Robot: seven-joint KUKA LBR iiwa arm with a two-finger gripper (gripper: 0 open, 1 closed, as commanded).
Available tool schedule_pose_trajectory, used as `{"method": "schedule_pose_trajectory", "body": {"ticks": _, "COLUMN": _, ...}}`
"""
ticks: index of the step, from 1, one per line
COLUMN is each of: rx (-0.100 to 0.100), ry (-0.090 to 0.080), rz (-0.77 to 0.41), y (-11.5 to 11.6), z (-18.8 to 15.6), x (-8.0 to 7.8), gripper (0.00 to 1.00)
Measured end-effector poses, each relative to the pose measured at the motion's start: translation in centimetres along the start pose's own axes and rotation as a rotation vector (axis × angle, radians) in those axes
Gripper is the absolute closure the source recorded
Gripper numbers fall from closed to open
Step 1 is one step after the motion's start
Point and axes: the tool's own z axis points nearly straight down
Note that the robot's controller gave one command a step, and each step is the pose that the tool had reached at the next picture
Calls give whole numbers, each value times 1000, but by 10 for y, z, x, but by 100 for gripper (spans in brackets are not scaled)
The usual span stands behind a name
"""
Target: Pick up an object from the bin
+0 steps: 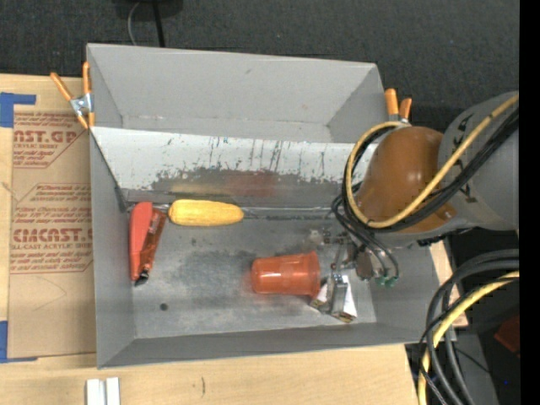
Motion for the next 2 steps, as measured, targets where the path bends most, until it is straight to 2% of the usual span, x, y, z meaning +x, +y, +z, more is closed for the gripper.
{"method": "schedule_pose_trajectory", "body": {"ticks": 1, "rx": 0, "ry": 5, "rz": 131, "y": 26, "z": 38, "x": -20, "gripper": 0}}
{"method": "schedule_pose_trajectory", "body": {"ticks": 2, "rx": 0, "ry": 0, "rz": 200, "y": 64, "z": 72, "x": -18, "gripper": 100}}
